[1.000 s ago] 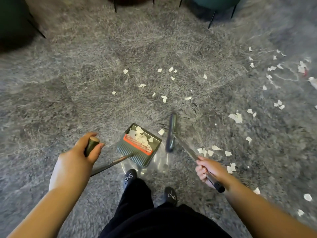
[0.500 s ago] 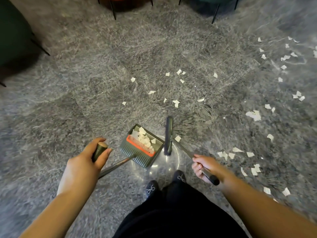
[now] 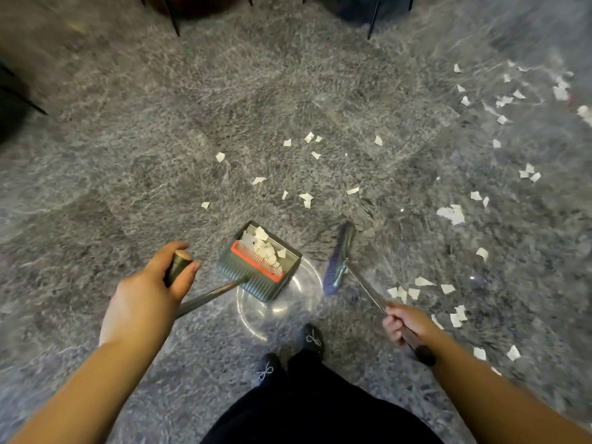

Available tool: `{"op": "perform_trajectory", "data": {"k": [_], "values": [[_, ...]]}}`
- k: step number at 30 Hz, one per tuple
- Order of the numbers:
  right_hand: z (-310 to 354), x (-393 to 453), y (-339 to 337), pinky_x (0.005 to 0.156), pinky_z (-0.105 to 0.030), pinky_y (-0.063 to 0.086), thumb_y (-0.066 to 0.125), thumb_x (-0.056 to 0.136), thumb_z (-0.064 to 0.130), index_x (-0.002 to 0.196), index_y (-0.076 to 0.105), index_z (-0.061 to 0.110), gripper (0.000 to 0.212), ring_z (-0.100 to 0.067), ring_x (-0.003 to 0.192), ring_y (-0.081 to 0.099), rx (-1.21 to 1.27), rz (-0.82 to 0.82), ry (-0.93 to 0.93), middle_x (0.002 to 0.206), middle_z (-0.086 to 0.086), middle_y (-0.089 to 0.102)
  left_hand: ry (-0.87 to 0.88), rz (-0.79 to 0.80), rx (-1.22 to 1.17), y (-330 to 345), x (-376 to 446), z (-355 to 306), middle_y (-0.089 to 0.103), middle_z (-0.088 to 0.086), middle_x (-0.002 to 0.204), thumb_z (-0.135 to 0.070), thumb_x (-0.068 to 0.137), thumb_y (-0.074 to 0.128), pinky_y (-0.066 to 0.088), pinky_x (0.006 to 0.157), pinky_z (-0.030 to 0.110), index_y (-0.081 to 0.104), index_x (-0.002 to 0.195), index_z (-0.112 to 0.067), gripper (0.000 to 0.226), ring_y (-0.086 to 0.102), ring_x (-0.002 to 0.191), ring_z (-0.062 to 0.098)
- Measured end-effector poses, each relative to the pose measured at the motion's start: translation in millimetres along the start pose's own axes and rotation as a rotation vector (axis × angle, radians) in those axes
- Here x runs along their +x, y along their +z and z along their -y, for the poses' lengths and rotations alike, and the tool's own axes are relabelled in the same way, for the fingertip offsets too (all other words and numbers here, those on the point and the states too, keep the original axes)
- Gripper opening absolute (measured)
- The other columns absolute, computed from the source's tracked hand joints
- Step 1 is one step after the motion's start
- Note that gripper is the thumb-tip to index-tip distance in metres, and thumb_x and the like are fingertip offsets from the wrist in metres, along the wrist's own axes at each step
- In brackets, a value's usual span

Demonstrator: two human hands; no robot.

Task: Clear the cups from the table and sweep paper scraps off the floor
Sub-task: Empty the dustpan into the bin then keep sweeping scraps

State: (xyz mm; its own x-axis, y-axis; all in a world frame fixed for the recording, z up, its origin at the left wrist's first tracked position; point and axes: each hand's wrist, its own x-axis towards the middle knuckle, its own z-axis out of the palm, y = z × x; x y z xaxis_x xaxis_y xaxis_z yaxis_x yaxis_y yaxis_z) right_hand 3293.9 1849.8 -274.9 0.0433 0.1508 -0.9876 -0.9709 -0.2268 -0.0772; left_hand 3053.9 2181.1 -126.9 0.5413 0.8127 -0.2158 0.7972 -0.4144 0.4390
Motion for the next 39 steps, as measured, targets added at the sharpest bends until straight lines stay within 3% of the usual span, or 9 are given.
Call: {"op": "perform_trajectory", "data": {"k": [3,13,15,18,20,26,31,39], "values": [[12.9,-4.0,-8.7,0.029,-0.012,0.032,0.031,0.105,0.015,0.082,0.041,0.013,0.025,-0.008,0.024,0.037,0.02,-0.025,0.001,0.043,-0.002,0.043,0.004,-0.016,0.011,8.3,13.2,-9.3,0.059,0.004,0.069,-0.054,0.089,0.054,0.045,0.052,0.034,0.051,0.122,-0.044,0.035,0.05,0.055,0.024],[52.4,-20.1,30.9,0.03,-0.011,0.031,0.029,0.105,0.014,0.085,0.039,0.017,0.022,-0.007,0.025,0.037,0.11,0.037,-0.043,0.042,-0.001,0.042,-0.015,-0.034,-0.025,3.2,44.5,-17.0,0.05,-0.005,0.06,-0.051,0.09,0.054,0.043,0.05,0.032,0.048,0.124,-0.042,0.036,0.049,0.054,0.025],[59.8,-24.1,57.0,0.03,-0.012,0.031,0.028,0.105,0.012,0.106,0.039,0.02,0.014,-0.007,0.026,0.038,0.073,0.074,-0.068,0.043,-0.002,0.042,-0.028,-0.047,-0.037,-3.3,56.3,-11.2,0.048,-0.009,0.058,-0.051,0.09,0.054,0.041,0.052,0.031,0.047,0.123,-0.045,0.034,0.046,0.052,0.02],[68.0,-27.4,107.1,0.03,-0.013,0.032,0.031,0.104,0.008,0.135,0.03,0.03,0.038,-0.007,0.028,0.039,0.011,0.103,-0.144,0.047,-0.003,0.044,-0.018,-0.064,-0.056,-16.8,77.6,4.1,0.05,-0.007,0.058,-0.05,0.09,0.055,0.038,0.047,0.027,0.049,0.123,-0.043,0.035,0.044,0.049,0.015],[74.7,-25.9,147.1,0.031,-0.012,0.031,0.032,0.104,0.007,0.148,0.025,0.022,0.047,-0.007,0.028,0.04,-0.043,0.121,-0.167,0.048,-0.003,0.045,-0.012,-0.057,-0.048,-30.4,97.0,17.4,0.049,-0.01,0.056,-0.05,0.09,0.054,0.034,0.043,0.022,0.05,0.123,-0.041,0.035,0.044,0.047,0.009],[82.6,-9.9,269.7,0.03,-0.013,0.031,0.033,0.103,0.006,0.152,0.019,0.026,0.055,-0.006,0.028,0.038,-0.199,0.117,-0.186,0.049,-0.002,0.042,-0.03,-0.025,-0.061,-86.4,165.2,67.2,0.061,0.001,0.067,-0.048,0.091,0.055,0.043,0.05,0.031,0.051,0.129,-0.038,0.04,0.052,0.055,0.023],[86.6,8.3,370.1,0.03,-0.013,0.029,0.033,0.103,0.007,0.15,0.023,0.026,0.052,-0.006,0.028,0.036,-0.251,0.098,-0.178,0.053,-0.002,0.039,-0.033,-0.033,-0.06,-135.1,212.6,120.0,0.071,0.003,0.076,-0.045,0.089,0.06,0.045,0.05,0.03,0.053,0.13,-0.039,0.043,0.062,0.06,0.023],[89.0,44.7,494.5,0.031,-0.011,0.028,0.033,0.103,0.008,0.142,0.031,0.029,0.044,-0.004,0.03,0.037,-0.369,0.138,-0.115,0.056,0.0,0.037,-0.146,-0.155,-0.089,-191.2,259.8,192.0,0.048,-0.028,0.056,-0.047,0.085,0.063,0.033,0.044,0.011,0.053,0.114,-0.048,0.031,0.04,0.047,-0.009]]}}
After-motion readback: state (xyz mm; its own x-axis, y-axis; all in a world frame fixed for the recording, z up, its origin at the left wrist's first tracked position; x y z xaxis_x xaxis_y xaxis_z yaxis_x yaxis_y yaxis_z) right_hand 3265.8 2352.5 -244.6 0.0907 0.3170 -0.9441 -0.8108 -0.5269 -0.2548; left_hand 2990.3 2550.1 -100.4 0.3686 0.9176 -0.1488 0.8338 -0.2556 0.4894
